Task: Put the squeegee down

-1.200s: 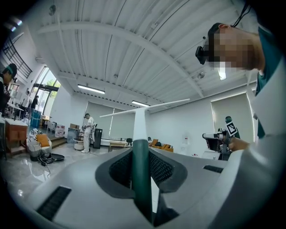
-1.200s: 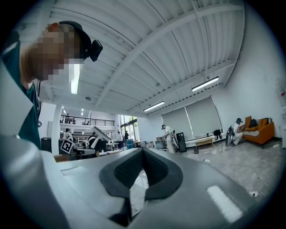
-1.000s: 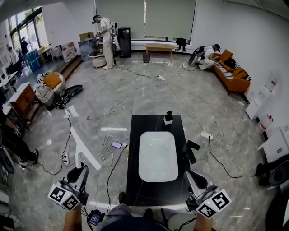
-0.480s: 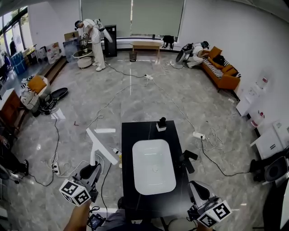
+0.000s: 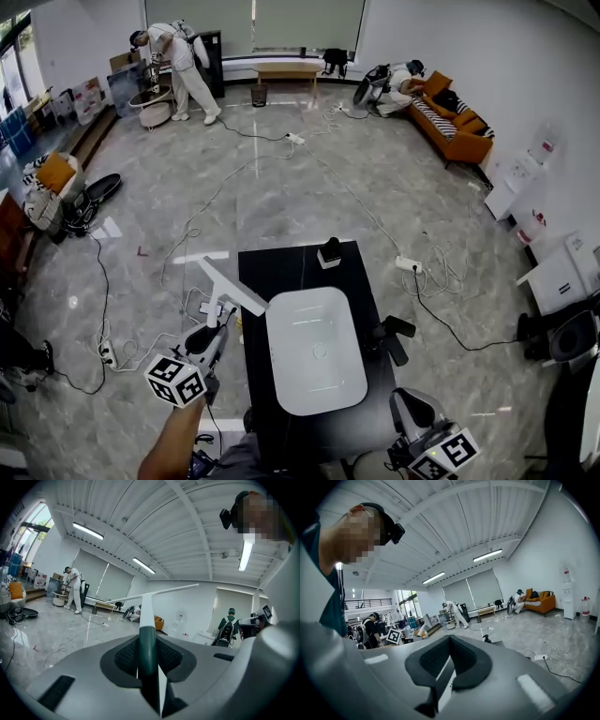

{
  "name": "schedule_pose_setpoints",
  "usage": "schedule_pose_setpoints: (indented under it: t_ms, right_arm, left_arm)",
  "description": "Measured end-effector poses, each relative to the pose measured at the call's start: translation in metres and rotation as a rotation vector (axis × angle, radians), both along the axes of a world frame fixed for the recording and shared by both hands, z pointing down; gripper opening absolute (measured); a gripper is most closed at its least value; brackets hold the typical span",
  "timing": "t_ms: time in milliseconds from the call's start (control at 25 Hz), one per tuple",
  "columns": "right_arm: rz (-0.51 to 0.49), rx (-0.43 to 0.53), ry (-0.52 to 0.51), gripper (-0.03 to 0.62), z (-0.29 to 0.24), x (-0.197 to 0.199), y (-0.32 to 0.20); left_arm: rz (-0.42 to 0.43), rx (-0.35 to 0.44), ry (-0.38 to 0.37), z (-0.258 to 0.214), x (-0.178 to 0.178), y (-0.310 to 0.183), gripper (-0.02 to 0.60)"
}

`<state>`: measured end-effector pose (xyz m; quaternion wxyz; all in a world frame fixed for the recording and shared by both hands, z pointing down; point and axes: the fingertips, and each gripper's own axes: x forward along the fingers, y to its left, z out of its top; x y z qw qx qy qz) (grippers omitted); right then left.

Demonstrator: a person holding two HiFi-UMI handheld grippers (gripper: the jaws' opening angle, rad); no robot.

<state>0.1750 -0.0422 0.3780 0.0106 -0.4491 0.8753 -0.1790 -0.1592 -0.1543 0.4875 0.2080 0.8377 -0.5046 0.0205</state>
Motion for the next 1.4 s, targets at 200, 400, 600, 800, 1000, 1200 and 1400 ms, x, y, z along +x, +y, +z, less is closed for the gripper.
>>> schedule_pose_setpoints:
  t_ms: [200, 400, 600, 800, 1000, 1200, 1400]
  right_arm:
    - [0.006, -0.045, 0.005, 0.009, 0.022, -0.007, -0.021]
    - [0.016, -0.081, 0.012, 0.011, 0.048, -0.017, -0.036]
    - [0.037, -0.134, 0.011, 0.009, 0.077, -0.023, -0.038]
    - [0.056, -0.178, 0.011, 0.011, 0.101, -0.031, -0.039]
    - [0.074, -0.216, 0.015, 0.009, 0.124, -0.036, -0.043]
    - [0.076, -0.252, 0.012, 0.009, 0.145, -0.047, -0.048]
    - [0.083, -0.292, 0.010, 0.011, 0.166, -0.052, -0.054]
  left_arm:
    - [0.011, -0.050, -0.011, 0.035, 0.004, -0.042, 0.074]
    - [0.016, -0.093, -0.013, 0.072, 0.002, -0.076, 0.074]
    - [0.018, -0.132, -0.010, 0.105, -0.002, -0.099, 0.074]
    - [0.030, -0.169, -0.015, 0.138, -0.006, -0.121, 0.075]
    - [0.038, -0.214, -0.022, 0.175, -0.005, -0.143, 0.074]
    - [0.046, -0.257, -0.039, 0.210, -0.004, -0.166, 0.074]
    - [0.039, -0.306, -0.052, 0.241, -0.003, -0.185, 0.075]
